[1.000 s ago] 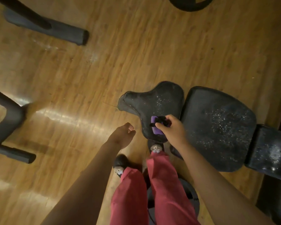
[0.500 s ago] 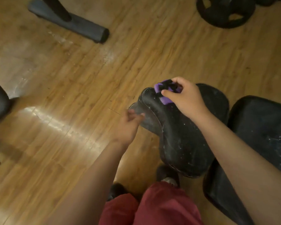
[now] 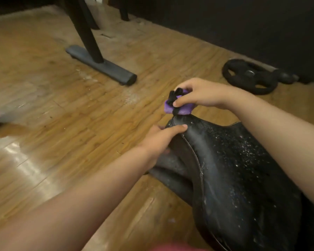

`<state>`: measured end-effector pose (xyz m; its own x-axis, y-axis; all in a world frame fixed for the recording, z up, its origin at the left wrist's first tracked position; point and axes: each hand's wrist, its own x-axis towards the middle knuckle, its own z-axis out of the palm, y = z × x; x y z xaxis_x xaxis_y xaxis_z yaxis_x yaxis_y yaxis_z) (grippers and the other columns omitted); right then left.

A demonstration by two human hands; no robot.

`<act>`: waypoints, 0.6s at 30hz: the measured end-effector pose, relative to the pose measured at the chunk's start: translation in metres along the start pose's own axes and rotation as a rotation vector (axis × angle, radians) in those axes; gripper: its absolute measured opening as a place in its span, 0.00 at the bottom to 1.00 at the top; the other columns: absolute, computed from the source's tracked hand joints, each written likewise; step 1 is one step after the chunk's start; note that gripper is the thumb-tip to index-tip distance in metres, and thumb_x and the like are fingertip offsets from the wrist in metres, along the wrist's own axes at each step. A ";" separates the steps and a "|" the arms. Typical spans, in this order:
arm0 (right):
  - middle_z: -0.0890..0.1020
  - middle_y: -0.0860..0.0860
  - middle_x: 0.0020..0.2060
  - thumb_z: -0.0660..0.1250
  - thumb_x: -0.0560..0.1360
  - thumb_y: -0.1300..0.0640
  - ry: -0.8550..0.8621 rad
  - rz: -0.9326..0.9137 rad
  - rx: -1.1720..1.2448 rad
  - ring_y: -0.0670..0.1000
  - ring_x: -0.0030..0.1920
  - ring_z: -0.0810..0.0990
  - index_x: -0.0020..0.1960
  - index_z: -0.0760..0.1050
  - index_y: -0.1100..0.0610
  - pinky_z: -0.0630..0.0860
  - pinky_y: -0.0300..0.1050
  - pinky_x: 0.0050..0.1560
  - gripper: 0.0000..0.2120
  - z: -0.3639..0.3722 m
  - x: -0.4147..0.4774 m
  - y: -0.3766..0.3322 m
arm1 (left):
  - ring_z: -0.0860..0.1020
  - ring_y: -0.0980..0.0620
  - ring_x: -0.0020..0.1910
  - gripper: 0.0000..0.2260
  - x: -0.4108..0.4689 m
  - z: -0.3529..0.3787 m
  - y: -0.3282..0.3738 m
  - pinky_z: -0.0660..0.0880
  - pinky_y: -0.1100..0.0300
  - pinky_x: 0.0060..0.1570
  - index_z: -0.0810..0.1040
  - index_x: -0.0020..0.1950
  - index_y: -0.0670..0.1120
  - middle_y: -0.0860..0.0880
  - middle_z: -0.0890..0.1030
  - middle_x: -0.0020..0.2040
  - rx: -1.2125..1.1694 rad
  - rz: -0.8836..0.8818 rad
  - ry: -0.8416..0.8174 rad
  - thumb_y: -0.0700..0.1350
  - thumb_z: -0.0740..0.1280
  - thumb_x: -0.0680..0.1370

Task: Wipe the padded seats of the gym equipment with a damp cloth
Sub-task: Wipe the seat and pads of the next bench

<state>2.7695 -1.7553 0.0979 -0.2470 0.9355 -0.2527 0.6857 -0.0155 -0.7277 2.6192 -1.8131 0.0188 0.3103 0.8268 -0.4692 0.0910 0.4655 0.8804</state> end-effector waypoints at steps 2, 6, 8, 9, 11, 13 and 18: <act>0.78 0.53 0.39 0.68 0.75 0.63 -0.010 -0.007 -0.050 0.47 0.39 0.77 0.52 0.78 0.64 0.75 0.37 0.36 0.07 0.004 0.003 -0.003 | 0.80 0.52 0.44 0.37 0.000 0.000 -0.001 0.77 0.54 0.48 0.75 0.61 0.45 0.48 0.82 0.51 0.030 0.030 -0.001 0.63 0.74 0.57; 0.78 0.54 0.42 0.69 0.75 0.60 -0.010 -0.034 -0.187 0.49 0.43 0.77 0.54 0.76 0.65 0.76 0.45 0.44 0.11 0.006 0.001 -0.004 | 0.75 0.55 0.43 0.19 -0.004 0.005 -0.005 0.73 0.57 0.44 0.72 0.57 0.47 0.53 0.77 0.45 0.047 0.065 0.038 0.56 0.70 0.74; 0.79 0.51 0.41 0.70 0.74 0.59 0.003 -0.055 -0.218 0.49 0.42 0.77 0.52 0.76 0.62 0.76 0.47 0.47 0.10 0.005 -0.006 -0.004 | 0.74 0.57 0.41 0.18 -0.006 0.005 -0.005 0.71 0.59 0.42 0.72 0.58 0.48 0.54 0.76 0.44 0.046 0.091 0.054 0.56 0.70 0.75; 0.80 0.50 0.40 0.71 0.74 0.59 -0.002 -0.064 -0.209 0.48 0.41 0.78 0.52 0.76 0.61 0.77 0.44 0.46 0.09 0.004 -0.010 -0.005 | 0.74 0.57 0.42 0.19 -0.009 0.005 -0.006 0.72 0.58 0.42 0.71 0.59 0.48 0.54 0.76 0.45 0.044 0.095 0.059 0.56 0.70 0.74; 0.80 0.49 0.40 0.71 0.74 0.61 -0.020 -0.078 -0.215 0.46 0.41 0.78 0.52 0.77 0.60 0.75 0.39 0.45 0.08 0.002 -0.018 -0.006 | 0.76 0.55 0.47 0.22 -0.009 0.002 -0.008 0.73 0.57 0.45 0.71 0.61 0.47 0.52 0.78 0.50 0.050 0.085 0.056 0.57 0.70 0.74; 0.81 0.49 0.42 0.71 0.73 0.61 -0.012 -0.096 -0.236 0.44 0.42 0.78 0.53 0.78 0.59 0.74 0.38 0.46 0.09 0.004 -0.020 -0.005 | 0.77 0.52 0.55 0.25 -0.010 -0.004 -0.009 0.74 0.57 0.45 0.70 0.63 0.48 0.49 0.79 0.57 0.050 0.072 0.032 0.58 0.71 0.72; 0.78 0.46 0.37 0.71 0.73 0.60 0.013 -0.111 -0.294 0.39 0.36 0.74 0.50 0.77 0.60 0.70 0.33 0.39 0.07 0.017 -0.007 -0.010 | 0.75 0.51 0.62 0.43 -0.004 -0.014 -0.007 0.74 0.60 0.46 0.59 0.76 0.47 0.48 0.72 0.68 0.048 0.132 0.004 0.58 0.75 0.67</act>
<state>2.7528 -1.7676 0.0959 -0.3245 0.9300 -0.1725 0.8239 0.1883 -0.5346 2.6038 -1.8154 0.0139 0.3185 0.8814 -0.3489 0.0944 0.3368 0.9368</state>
